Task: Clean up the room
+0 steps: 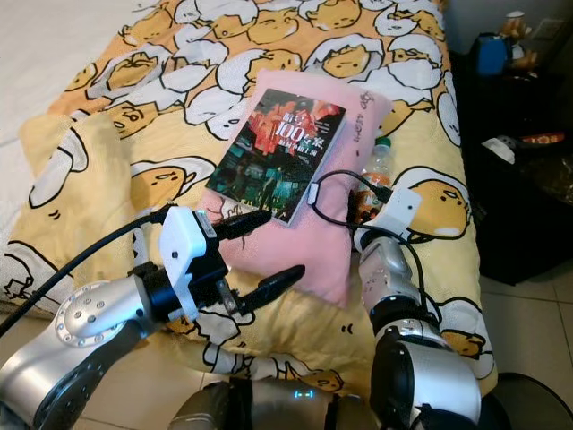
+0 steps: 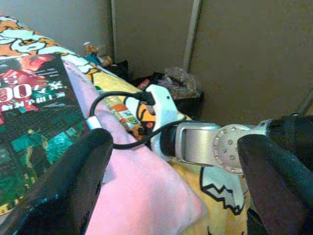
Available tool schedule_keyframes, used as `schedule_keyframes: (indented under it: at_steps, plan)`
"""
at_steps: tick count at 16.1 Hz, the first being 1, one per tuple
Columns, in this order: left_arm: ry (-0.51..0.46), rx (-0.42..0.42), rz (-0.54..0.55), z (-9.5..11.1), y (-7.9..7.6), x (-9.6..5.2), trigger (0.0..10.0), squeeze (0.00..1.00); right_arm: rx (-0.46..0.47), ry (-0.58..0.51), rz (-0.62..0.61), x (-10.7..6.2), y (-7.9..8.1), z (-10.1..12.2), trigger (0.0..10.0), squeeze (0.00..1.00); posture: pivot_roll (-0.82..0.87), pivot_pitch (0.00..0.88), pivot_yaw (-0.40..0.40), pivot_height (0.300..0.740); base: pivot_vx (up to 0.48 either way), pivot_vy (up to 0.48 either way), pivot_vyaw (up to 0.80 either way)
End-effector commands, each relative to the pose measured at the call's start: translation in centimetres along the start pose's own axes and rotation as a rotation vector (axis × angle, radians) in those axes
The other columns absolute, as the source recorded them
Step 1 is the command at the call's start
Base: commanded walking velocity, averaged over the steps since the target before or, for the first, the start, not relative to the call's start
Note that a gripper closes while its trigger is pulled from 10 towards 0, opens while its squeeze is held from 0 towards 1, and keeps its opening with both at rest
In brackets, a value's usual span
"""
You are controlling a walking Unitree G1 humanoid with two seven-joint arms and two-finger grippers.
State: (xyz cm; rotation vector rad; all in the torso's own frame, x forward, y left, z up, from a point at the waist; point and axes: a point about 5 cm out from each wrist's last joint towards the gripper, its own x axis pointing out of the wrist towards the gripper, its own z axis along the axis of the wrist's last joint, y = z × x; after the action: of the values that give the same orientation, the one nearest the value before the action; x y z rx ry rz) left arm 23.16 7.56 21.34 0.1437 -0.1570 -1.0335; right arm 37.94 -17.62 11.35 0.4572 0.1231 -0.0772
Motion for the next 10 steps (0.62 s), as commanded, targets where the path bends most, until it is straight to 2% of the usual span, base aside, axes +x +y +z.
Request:
schedule_keyframes:
  at_steps: [1,3,6,7,10]
  plan:
    - [0.008,0.008,-0.009,-0.2,0.0,-0.1,10.0,0.00,-0.016,0.081,-0.005,-0.4,0.1,-1.9,0.0,0.00,0.30,0.321,0.131,0.740,0.000,0.000,0.00]
    - [0.010,0.012,-0.013,-0.5,0.1,0.2,10.0,0.00,-0.035,0.074,-0.004,-0.5,-0.3,-1.9,0.0,0.00,0.29,0.314,0.128,0.740,0.000,0.000,0.00]
    - [0.062,-0.041,-0.008,-1.9,0.2,0.5,10.0,0.00,-0.069,0.117,-0.001,-1.0,-0.9,-3.0,0.0,0.00,0.26,0.289,0.123,0.740,0.000,0.000,0.00]
    - [0.064,-0.069,0.006,-2.6,0.2,0.8,10.0,0.00,-0.086,0.090,-0.018,-0.9,-1.4,-2.5,0.0,0.00,0.24,0.260,0.110,0.740,0.000,0.000,0.00]
    - [0.069,-0.108,0.033,-4.1,0.6,1.4,10.0,0.00,-0.345,-0.056,-0.063,-1.1,-2.4,-0.1,0.0,0.00,0.19,0.196,0.092,0.740,0.000,0.000,0.00]
